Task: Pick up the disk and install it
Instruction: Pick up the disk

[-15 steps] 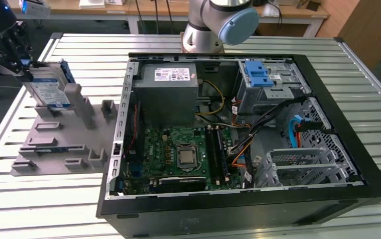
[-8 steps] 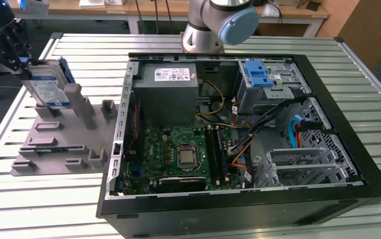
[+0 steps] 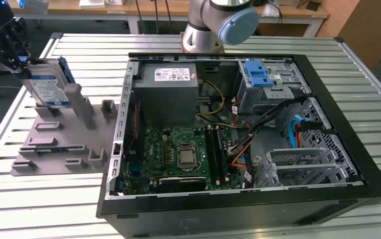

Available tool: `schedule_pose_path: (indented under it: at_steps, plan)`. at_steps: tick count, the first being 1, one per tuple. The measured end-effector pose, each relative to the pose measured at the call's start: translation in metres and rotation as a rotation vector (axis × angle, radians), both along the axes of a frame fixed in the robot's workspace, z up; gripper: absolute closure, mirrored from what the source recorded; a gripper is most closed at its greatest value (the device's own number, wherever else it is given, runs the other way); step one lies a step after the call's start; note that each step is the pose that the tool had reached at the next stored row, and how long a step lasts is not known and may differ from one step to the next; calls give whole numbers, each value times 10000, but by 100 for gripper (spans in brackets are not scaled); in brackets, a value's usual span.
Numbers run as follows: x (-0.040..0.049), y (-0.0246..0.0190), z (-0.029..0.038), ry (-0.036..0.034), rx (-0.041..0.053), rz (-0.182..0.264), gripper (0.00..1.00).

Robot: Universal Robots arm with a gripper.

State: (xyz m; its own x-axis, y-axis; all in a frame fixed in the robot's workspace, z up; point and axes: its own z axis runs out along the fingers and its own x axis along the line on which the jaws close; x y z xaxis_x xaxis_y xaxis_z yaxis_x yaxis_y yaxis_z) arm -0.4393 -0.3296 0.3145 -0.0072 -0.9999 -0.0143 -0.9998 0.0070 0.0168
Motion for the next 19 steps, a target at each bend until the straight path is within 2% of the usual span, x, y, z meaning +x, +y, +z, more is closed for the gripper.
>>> schedule_pose_path:
  at_steps: [19]
  plan:
    - [0, 1, 61, -3, 1, 0, 64]
